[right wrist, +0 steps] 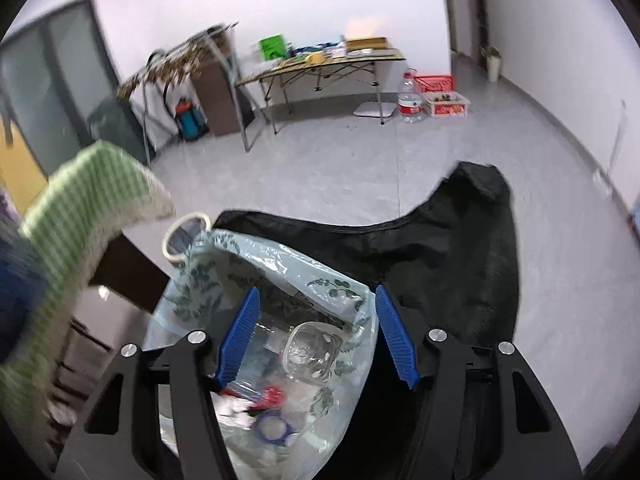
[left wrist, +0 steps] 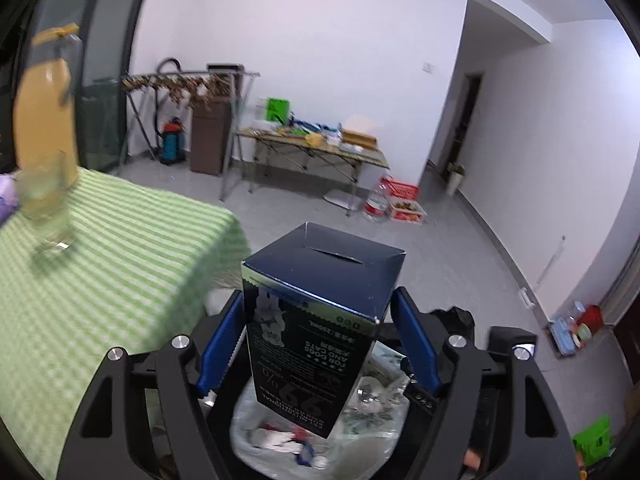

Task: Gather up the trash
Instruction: 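Open both tools to drop the carton and cup into the bin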

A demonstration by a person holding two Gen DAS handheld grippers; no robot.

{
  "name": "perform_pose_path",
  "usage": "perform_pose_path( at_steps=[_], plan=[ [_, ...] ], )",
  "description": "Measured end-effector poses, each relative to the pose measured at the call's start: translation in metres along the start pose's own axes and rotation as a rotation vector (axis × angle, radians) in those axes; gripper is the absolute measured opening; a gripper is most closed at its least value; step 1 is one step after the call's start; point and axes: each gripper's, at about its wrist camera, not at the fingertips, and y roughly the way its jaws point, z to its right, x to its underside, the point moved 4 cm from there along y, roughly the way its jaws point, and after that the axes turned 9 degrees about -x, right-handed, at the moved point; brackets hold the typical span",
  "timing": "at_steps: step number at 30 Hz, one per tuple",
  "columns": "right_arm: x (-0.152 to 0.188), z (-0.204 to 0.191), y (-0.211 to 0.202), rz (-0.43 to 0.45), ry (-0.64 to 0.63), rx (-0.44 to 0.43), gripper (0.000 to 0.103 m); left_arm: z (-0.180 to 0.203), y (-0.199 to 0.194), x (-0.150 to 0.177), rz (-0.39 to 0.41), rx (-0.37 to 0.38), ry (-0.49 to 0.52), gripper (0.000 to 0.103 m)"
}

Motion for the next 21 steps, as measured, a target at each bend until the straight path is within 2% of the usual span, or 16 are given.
perform_pose_path(
  at_steps=[6,9,11,13,17,21],
  plan=[
    [0.008,0.016,-0.004,0.010,0.071,0.015,0.059,0.029,0.053,0.009,-0.059,0.047,0.019,0.071],
    [0.011,0.018,-0.001,-0.003,0.076,0.015,0.059,0.048,0.085,0.017,-0.080,0.017,0.080,0.074],
    [0.013,0.019,0.001,-0.012,0.082,0.010,0.059,0.056,0.101,0.022,-0.081,-0.013,0.135,0.080],
    [0.013,0.016,0.000,-0.007,0.065,0.013,0.059,0.061,0.113,0.027,-0.075,-0.028,0.176,0.081],
    [0.016,0.009,0.002,-0.021,0.024,0.010,0.059,0.056,0.124,0.031,-0.115,-0.037,0.164,0.081],
    [0.019,0.005,0.006,-0.040,0.010,0.005,0.059,0.036,0.119,0.026,-0.132,-0.054,0.100,0.081]
  ],
)
